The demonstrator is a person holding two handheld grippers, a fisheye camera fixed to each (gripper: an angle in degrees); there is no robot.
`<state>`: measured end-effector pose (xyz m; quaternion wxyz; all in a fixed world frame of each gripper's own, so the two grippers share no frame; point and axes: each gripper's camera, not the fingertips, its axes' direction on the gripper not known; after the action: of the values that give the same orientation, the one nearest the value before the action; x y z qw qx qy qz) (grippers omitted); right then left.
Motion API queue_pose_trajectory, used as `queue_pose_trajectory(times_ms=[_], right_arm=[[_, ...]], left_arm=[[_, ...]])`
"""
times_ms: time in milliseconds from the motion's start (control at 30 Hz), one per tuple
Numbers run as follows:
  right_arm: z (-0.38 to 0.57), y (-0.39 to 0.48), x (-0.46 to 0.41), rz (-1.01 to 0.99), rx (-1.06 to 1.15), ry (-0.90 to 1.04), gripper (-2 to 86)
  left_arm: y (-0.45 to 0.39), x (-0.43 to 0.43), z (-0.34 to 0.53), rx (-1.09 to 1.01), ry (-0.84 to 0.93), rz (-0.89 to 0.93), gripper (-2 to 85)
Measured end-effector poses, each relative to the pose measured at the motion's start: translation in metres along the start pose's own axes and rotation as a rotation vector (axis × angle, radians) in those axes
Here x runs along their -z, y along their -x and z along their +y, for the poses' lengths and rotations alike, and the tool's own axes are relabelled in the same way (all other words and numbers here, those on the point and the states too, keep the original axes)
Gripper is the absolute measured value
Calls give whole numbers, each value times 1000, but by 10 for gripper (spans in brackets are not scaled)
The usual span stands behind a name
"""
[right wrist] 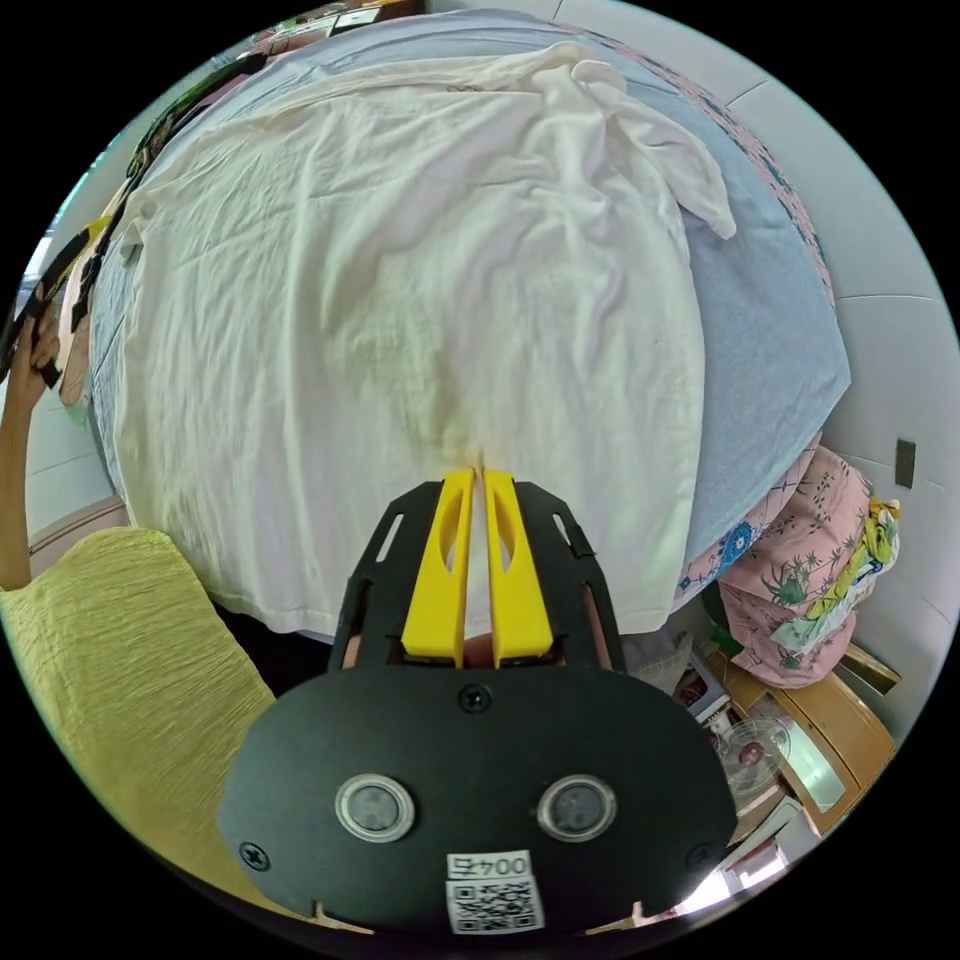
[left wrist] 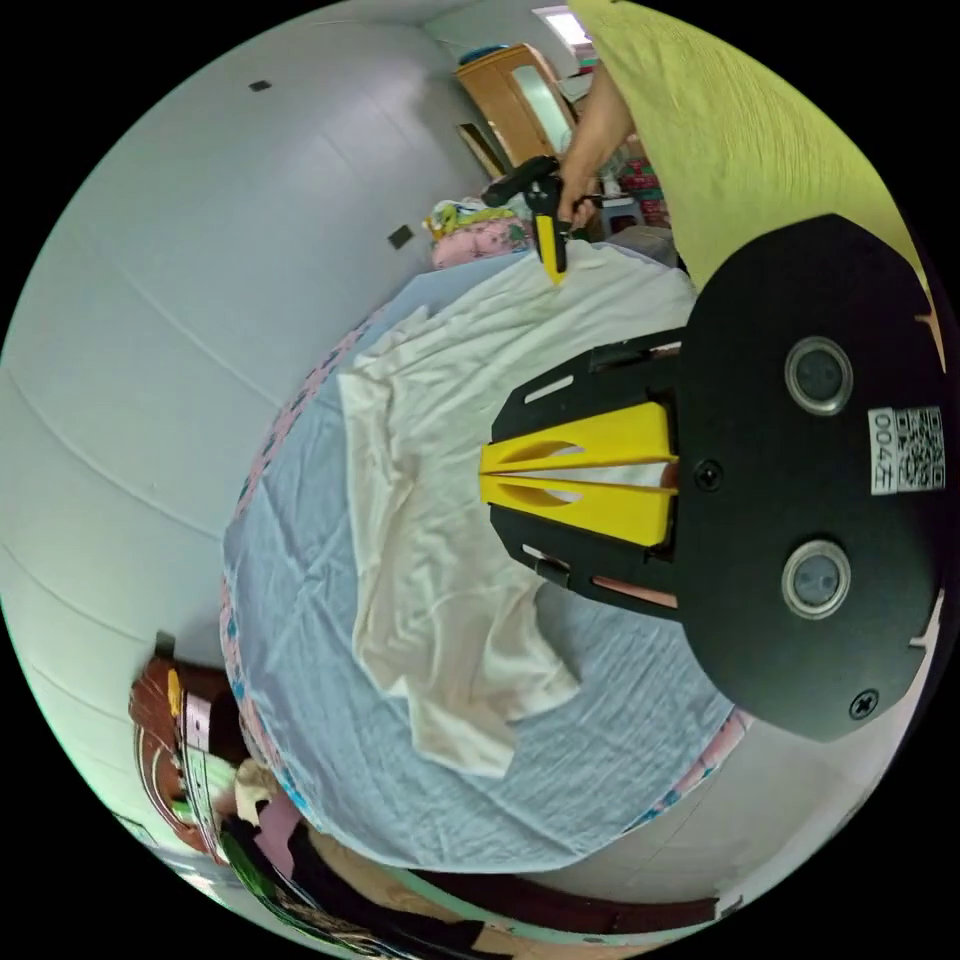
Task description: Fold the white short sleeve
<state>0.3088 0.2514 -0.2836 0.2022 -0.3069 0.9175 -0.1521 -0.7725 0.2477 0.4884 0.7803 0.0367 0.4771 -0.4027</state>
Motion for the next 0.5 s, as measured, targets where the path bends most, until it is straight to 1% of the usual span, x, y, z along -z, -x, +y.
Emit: queue_pose_trajectory(times_ms=[67, 100, 167, 233, 300, 367, 400, 467, 500], right_arm=[[20, -12, 13, -30, 1, -49, 34], [26, -17, 19, -55, -10, -76, 38], [48, -41, 60, -161, -49, -269, 51], [54, -63, 89, -223, -56, -395, 57], [45, -92, 114, -308, -75, -471, 63], [16, -136, 139, -476, -112, -551, 78], [6, -147, 143, -525, -124, -563, 80], [-40, -183, 154, -660, -169, -596, 91], [-53, -190, 156, -681, -175, -594, 94]], left_arm=[[-52, -37, 27, -77, 68, -42, 6], [-63, -45, 34, -88, 84, -66, 7], [-99, -70, 56, -110, 115, -134, 9], [-118, -81, 64, -114, 119, -174, 13], [-136, -87, 62, -158, 93, -267, 20], [-158, -99, 44, -263, 73, -385, 44], [-162, -105, 38, -295, 83, -409, 52], [-174, -137, 13, -421, 149, -525, 75], [-177, -146, 6, -454, 166, -547, 78]])
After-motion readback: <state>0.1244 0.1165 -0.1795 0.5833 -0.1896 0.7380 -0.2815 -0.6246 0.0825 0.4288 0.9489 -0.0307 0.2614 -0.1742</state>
